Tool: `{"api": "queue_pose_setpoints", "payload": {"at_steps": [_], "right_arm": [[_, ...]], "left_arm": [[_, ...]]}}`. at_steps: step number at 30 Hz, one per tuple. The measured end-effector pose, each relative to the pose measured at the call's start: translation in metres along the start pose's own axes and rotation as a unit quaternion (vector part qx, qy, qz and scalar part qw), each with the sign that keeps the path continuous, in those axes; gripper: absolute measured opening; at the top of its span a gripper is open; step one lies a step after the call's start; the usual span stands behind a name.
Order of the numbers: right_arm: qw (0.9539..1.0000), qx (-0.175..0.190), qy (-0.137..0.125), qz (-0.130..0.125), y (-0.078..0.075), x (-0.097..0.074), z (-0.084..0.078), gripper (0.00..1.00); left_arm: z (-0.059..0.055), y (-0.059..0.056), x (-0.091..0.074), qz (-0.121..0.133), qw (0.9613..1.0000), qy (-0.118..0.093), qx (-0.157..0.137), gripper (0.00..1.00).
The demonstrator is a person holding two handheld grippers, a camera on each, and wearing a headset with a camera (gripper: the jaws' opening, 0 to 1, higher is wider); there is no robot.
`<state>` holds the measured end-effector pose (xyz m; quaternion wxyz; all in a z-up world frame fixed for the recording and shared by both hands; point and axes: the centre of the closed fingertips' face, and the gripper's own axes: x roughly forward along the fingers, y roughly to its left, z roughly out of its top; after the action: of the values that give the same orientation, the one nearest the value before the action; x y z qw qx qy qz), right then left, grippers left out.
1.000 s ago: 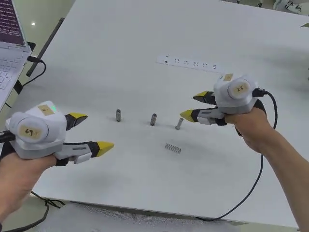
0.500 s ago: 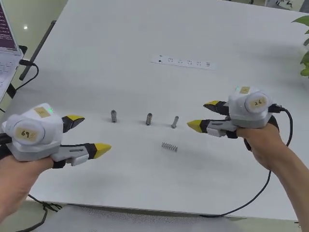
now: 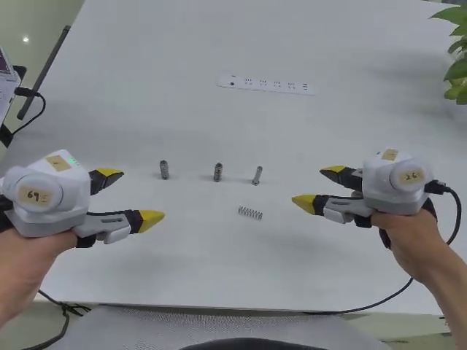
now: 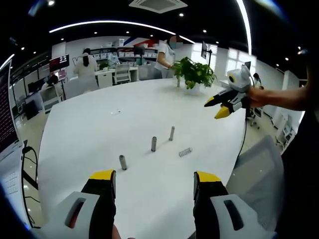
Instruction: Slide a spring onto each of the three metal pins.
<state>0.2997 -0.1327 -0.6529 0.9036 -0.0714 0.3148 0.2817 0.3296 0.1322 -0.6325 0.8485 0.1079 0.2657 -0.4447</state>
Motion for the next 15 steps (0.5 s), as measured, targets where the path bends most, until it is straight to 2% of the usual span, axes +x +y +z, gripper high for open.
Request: {"api": "queue_pose_setpoints", "payload": {"at_steps": [4, 15], "right_arm": [[1.0, 0.007, 0.001, -0.006, 0.001, -0.004, -0.013, 0.53], [0.9993, 0.034, -0.008, -0.014, 0.015, -0.022, -0.031, 0.62]], "left_arm": [[0.001, -0.001, 0.002, -0.002, 1.0, 0.001, 0.003, 0.59], [0.004, -0.003, 0.006, -0.004, 1.0, 0.0, 0.004, 0.59]]}}
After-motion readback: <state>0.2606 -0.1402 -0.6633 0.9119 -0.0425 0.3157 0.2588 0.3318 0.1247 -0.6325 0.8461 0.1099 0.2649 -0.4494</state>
